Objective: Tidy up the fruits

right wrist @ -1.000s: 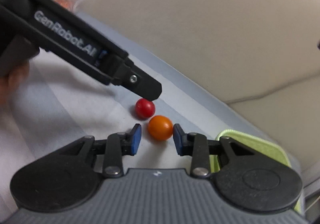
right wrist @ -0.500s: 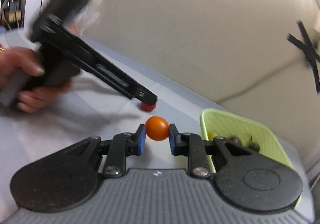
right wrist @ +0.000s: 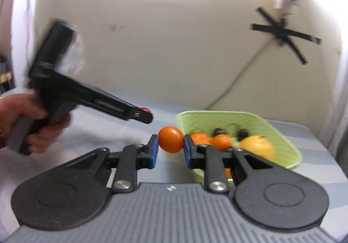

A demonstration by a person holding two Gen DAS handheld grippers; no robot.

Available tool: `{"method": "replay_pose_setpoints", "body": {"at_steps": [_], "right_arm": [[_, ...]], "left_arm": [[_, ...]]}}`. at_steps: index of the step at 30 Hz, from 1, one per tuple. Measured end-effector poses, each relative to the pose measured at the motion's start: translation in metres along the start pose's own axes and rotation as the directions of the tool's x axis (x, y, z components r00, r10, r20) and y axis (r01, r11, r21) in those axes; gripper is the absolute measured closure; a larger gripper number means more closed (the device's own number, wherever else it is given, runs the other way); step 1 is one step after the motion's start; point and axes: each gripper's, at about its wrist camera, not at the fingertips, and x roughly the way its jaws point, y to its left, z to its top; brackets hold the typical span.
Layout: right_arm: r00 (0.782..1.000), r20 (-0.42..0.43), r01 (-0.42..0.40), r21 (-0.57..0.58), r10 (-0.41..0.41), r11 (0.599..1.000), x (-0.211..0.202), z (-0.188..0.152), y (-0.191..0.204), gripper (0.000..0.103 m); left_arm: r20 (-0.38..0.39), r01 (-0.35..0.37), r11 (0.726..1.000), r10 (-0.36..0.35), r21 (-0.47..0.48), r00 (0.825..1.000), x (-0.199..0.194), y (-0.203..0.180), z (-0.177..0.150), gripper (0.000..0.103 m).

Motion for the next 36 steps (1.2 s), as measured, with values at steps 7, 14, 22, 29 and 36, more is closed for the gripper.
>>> {"method": "replay_pose_setpoints", "body": {"at_steps": [7,14,22,29,36], "right_arm": [[0.994,0.015,0.103,0.11,-0.105,0.989,0.0,-0.004,-0.046,0.076],[0.993,0.015,0.109,0.182,-0.113,0.977,-0.004,-0.016,-0.068,0.061],[0.99,0.098,0.069,0.273,-0.099,0.96,-0.054,-0.032,-0.087,0.061],[0.999,0.048,-0.01,0.386,-0.009,0.922,-0.087,-0.07,-0.086,0.061],[0.995,-0.054,-0.041,0.503,0.079,0.863,-0.096,-0.096,-0.07,0.061]], "left_arm": [[-0.032,0.034,0.998,-0.032,0.06,0.999,0.04,-0.046,0.015,0.076],[-0.021,-0.016,1.0,0.016,-0.011,1.0,0.046,-0.057,0.02,0.067],[0.088,-0.043,0.978,0.063,-0.206,0.994,-0.032,-0.073,-0.001,0.059],[0.008,-0.105,0.958,0.111,-0.266,0.994,-0.059,-0.116,-0.061,0.055],[-0.026,-0.167,0.957,0.165,-0.237,0.986,-0.076,-0.142,-0.094,0.048]]}}
